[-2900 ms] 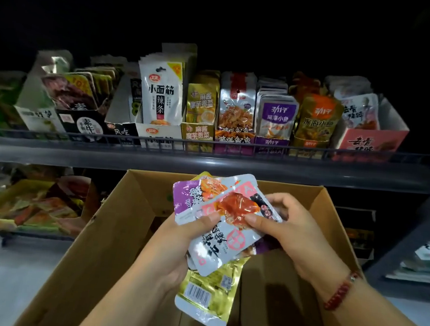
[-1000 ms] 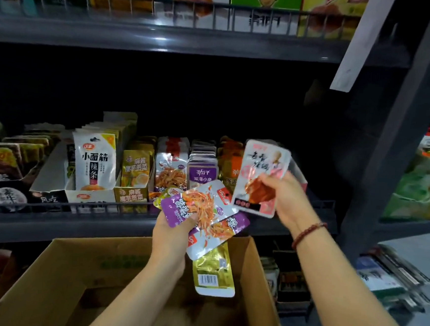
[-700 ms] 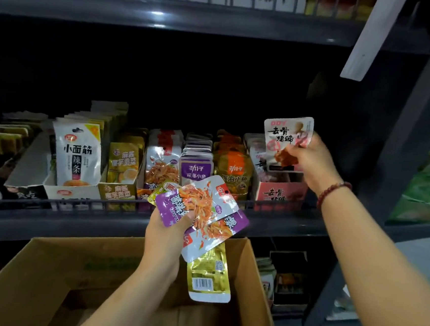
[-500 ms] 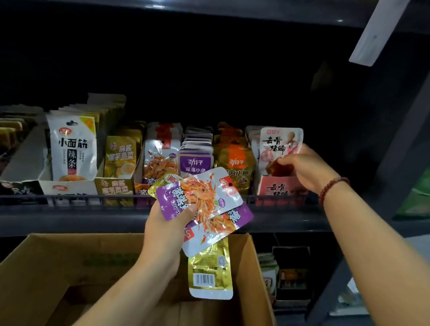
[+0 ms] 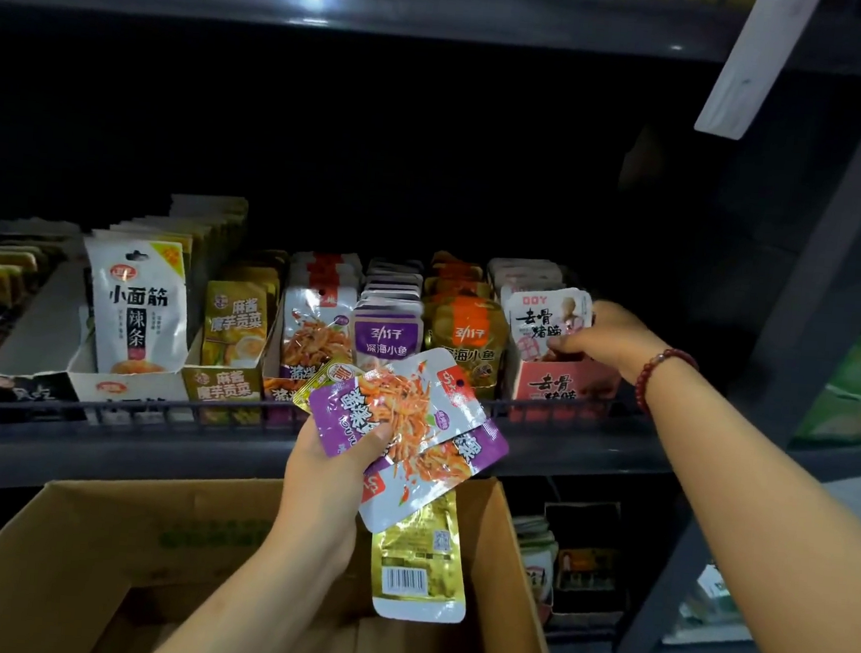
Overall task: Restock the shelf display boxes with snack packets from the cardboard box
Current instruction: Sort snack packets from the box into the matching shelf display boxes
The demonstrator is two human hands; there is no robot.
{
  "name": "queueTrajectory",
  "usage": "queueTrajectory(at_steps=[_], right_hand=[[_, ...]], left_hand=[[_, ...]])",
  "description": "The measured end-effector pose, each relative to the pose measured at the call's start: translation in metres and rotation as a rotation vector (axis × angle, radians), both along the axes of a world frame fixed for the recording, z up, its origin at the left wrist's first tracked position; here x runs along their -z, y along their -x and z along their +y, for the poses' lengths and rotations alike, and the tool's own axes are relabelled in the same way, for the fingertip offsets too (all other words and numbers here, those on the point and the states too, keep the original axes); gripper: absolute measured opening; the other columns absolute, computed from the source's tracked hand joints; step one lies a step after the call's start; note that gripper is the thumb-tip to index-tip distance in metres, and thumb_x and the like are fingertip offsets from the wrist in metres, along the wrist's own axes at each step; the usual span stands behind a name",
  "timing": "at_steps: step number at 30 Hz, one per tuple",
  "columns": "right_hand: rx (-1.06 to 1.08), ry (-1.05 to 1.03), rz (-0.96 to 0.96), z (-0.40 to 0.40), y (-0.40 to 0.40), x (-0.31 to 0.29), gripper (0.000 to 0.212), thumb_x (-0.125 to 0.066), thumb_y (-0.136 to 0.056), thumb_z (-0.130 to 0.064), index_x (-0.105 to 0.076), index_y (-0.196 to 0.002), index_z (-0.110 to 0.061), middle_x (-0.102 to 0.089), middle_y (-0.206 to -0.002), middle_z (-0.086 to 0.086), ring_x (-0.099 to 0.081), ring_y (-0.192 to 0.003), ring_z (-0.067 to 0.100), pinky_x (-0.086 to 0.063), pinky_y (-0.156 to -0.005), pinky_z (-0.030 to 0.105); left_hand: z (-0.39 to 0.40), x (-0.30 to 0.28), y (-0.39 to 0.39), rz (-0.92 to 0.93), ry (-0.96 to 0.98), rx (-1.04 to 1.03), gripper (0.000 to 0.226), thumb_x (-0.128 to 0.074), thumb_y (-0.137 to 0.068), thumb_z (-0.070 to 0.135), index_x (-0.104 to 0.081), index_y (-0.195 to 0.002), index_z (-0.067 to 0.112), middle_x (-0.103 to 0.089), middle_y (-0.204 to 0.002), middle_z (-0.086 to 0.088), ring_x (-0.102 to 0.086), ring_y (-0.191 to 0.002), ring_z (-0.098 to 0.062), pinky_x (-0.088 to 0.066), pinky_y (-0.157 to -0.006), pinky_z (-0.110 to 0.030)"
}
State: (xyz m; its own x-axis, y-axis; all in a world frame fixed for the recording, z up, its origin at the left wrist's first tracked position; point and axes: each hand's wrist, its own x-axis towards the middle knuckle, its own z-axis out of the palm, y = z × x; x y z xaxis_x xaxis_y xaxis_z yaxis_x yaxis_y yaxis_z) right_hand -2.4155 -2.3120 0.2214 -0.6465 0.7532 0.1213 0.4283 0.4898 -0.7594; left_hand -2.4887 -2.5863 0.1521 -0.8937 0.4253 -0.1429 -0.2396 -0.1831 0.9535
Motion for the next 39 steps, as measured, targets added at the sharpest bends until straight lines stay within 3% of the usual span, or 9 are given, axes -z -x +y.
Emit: queueTrajectory(at_steps=[5, 9, 13, 18, 23, 27, 30, 33, 39], right_hand=[[-0.027, 0.154, 0.105, 0.021, 0.003, 0.007, 0.037, -0.068, -0.081, 0.005, -0.058, -0.116, -0.002, -0.065, -0.117, 0.016, -0.062, -0.109, 0.024, -0.052, -0.079, 0.026], [-0.078, -0.033, -0.156, 0.024, 0.012, 0.009, 0.028, -0.069, -0.085, -0.013, -0.061, -0.112, -0.011, -0.068, -0.112, 0.005, -0.063, -0.103, 0.02, -0.051, -0.091, 0.035], [-0.035, -0.193, -0.276, 0.025, 0.02, 0.02, 0.053, -0.072, -0.082, -0.028, -0.05, -0.126, -0.008, -0.065, -0.111, 0.004, -0.063, -0.095, 0.017, -0.055, -0.08, 0.03], [-0.031, -0.265, -0.254, 0.005, 0.011, 0.017, 0.032, -0.062, -0.09, -0.029, -0.059, -0.119, -0.015, -0.067, -0.112, 0.005, -0.064, -0.09, 0.015, -0.052, -0.069, 0.025], [0.017, -0.297, -0.081, -0.034, -0.011, 0.008, 0.036, -0.057, -0.094, -0.026, -0.053, -0.127, -0.011, -0.063, -0.122, 0.008, -0.063, -0.103, 0.02, -0.04, -0.057, 0.014], [0.028, -0.16, 0.142, -0.077, -0.025, 0.007, 0.042, -0.061, -0.091, -0.029, -0.053, -0.131, -0.016, -0.059, -0.127, 0.003, -0.056, -0.109, 0.014, -0.041, -0.077, 0.016], [-0.103, -0.138, 0.195, -0.118, -0.031, 0.01, 0.021, -0.062, -0.091, -0.027, -0.064, -0.111, -0.023, -0.063, -0.104, -0.013, -0.053, -0.089, -0.005, -0.041, -0.073, 0.012], [-0.253, -0.072, 0.161, -0.157, -0.033, 0.014, 0.016, -0.062, -0.091, -0.026, -0.065, -0.106, -0.027, -0.06, -0.096, -0.022, -0.054, -0.089, -0.008, -0.042, -0.073, 0.011], [-0.424, 0.136, 0.069, -0.211, -0.022, 0.023, 0.053, -0.07, -0.082, -0.036, -0.047, -0.13, -0.032, -0.055, -0.115, -0.019, -0.059, -0.101, 0.003, -0.053, -0.085, 0.025]], left_hand=[[0.001, -0.001, -0.001, -0.026, -0.023, 0.005, 0.029, -0.069, -0.086, 0.011, -0.056, -0.107, 0.025, -0.07, -0.103, -0.006, -0.07, -0.091, -0.028, -0.056, -0.081, -0.047], [-0.001, -0.001, -0.002, -0.036, -0.034, 0.001, 0.031, -0.069, -0.085, 0.01, -0.056, -0.11, 0.022, -0.07, -0.103, -0.006, -0.069, -0.09, -0.027, -0.056, -0.078, -0.044], [-0.002, -0.002, -0.004, -0.032, -0.027, 0.009, 0.036, -0.07, -0.086, 0.011, -0.055, -0.118, 0.02, -0.07, -0.105, -0.007, -0.069, -0.091, -0.027, -0.056, -0.081, -0.047], [-0.007, 0.0, -0.004, -0.03, -0.012, 0.006, 0.035, -0.07, -0.086, 0.012, -0.055, -0.116, 0.022, -0.07, -0.106, -0.006, -0.069, -0.093, -0.027, -0.056, -0.084, -0.049], [-0.017, -0.005, -0.01, -0.027, -0.014, 0.019, 0.034, -0.07, -0.086, 0.012, -0.055, -0.114, 0.022, -0.069, -0.106, -0.007, -0.069, -0.094, -0.029, -0.055, -0.087, -0.051], [-0.034, -0.012, -0.013, -0.004, 0.0, 0.025, 0.038, -0.071, -0.085, 0.013, -0.055, -0.119, 0.019, -0.07, -0.107, -0.009, -0.07, -0.093, -0.03, -0.055, -0.087, -0.053], [-0.053, -0.014, -0.015, 0.019, 0.021, 0.045, 0.037, -0.071, -0.085, 0.013, -0.056, -0.119, 0.017, -0.071, -0.106, -0.009, -0.071, -0.092, -0.029, -0.056, -0.086, -0.053], [-0.074, -0.015, -0.016, 0.037, 0.047, 0.043, 0.036, -0.071, -0.085, 0.015, -0.056, -0.118, 0.016, -0.071, -0.105, -0.008, -0.071, -0.091, -0.029, -0.056, -0.085, -0.052], [-0.113, -0.011, -0.014, 0.021, 0.114, 0.085, 0.028, -0.073, -0.084, 0.016, -0.058, -0.108, 0.019, -0.075, -0.094, -0.005, -0.074, -0.08, -0.025, -0.06, -0.069, -0.04]])
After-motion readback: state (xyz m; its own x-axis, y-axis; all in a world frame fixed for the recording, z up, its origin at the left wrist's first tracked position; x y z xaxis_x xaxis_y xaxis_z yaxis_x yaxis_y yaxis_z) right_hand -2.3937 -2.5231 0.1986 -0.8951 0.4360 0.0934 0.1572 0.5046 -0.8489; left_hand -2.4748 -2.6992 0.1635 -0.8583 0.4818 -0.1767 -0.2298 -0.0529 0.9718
